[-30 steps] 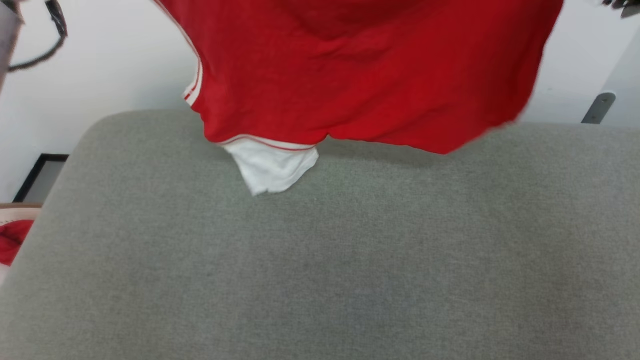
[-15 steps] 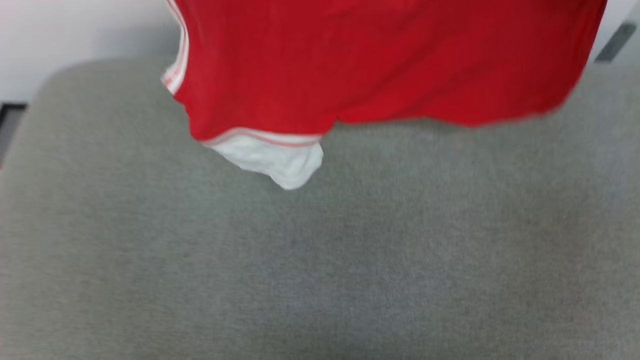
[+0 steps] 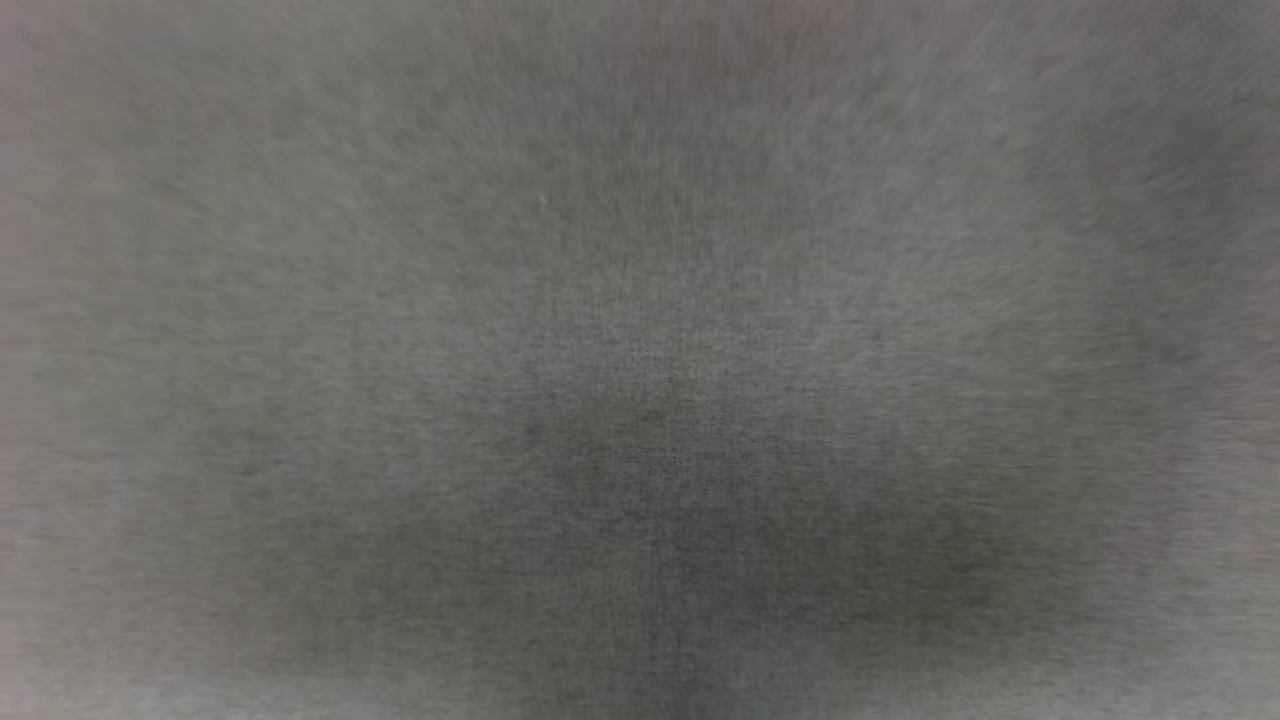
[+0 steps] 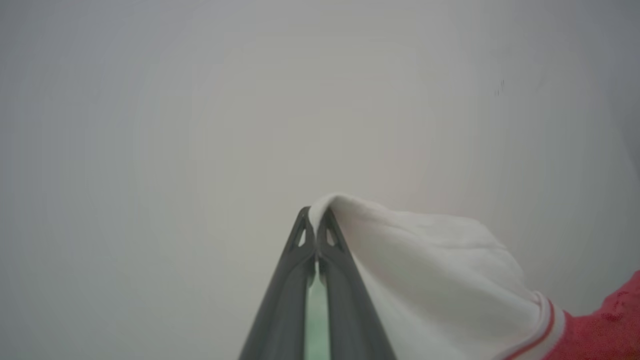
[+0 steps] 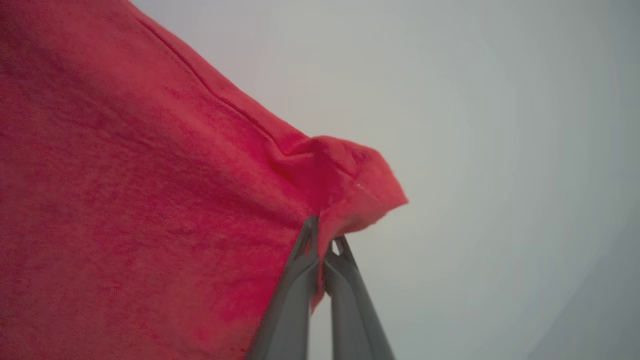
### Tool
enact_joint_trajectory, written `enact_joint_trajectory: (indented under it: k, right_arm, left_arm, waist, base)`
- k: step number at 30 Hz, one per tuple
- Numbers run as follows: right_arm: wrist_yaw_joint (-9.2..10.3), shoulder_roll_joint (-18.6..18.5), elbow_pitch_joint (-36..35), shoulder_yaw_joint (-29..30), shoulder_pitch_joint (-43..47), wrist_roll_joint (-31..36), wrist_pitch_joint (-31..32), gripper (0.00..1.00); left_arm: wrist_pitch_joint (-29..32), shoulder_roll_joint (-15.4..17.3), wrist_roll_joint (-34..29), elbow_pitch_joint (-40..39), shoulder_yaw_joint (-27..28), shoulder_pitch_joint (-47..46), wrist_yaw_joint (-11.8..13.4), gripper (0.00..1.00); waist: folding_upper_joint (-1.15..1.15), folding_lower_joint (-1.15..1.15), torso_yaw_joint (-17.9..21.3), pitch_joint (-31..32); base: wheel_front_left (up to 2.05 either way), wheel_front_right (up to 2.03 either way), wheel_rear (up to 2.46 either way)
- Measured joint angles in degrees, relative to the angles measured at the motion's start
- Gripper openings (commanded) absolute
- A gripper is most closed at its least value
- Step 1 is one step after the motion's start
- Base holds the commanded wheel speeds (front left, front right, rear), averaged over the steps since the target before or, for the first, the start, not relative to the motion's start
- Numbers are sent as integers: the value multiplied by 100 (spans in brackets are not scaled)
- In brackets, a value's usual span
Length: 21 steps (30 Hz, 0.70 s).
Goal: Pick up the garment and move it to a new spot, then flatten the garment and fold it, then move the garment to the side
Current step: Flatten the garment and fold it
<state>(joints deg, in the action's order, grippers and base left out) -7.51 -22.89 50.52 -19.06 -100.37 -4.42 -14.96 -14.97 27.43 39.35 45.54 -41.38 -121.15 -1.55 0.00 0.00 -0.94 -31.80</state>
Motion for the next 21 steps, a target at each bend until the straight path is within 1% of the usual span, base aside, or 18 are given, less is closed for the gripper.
enact_joint_trajectory:
  k: [1, 4, 7, 9, 13, 16, 18, 20, 21]
  right_arm:
    - [0, -5, -86, 65, 48, 194, -1, 0]
    - [0, 55, -111, 331, 380, 509, -3, 0]
    - [0, 147, -54, 490, 770, 678, -11, 0]
    - [0, 243, 55, 525, 973, 688, -10, 0]
    - [0, 342, 147, 498, 1161, 467, -10, 0]
    - [0, 286, 171, 354, 1213, 138, -11, 0]
    - [0, 182, 216, 107, 1358, 12, -11, 0]
    - [0, 70, 272, -36, 1498, -388, -10, 0]
    - [0, 8, 266, -177, 1563, -584, 13, 0]
  left_arm:
    - [-1, 12, -56, -49, 44, 33, -31, 0]
    - [-2, -10, -143, -368, 482, 396, -48, 0]
    - [-11, -79, -308, -590, 866, 1093, -98, 0]
    - [-11, -189, -367, -631, 1118, 1538, -127, 0]
    - [-11, -338, -541, -650, 1344, 2137, -369, 0]
    - [-12, -378, -603, -592, 1251, 2485, -511, 0]
    - [-12, -400, -501, -506, 1116, 2750, -559, 0]
    - [52, -356, -381, -512, 722, 2992, -569, 0]
    - [149, -332, -151, -626, 539, 3127, -576, 0]
  waist:
    - [0, 0, -7, -154]
    - [0, 0, -42, -600]
    - [0, 0, -103, -995]
    - [0, 0, -161, -1205]
    - [0, 0, -351, -1436]
    - [0, 0, -502, -1470]
    - [0, 0, -564, -1408]
    - [0, 0, -622, -1299]
    - [0, 0, -651, -1228]
  base:
    - [0, 0, 0]
    - [0, 0, 0]
    - [0, 0, 0]
    - [0, 0, 0]
    - [0, 0, 0]
    - [0, 0, 0]
    - [0, 0, 0]
    - [0, 0, 0]
    - [0, 0, 0]
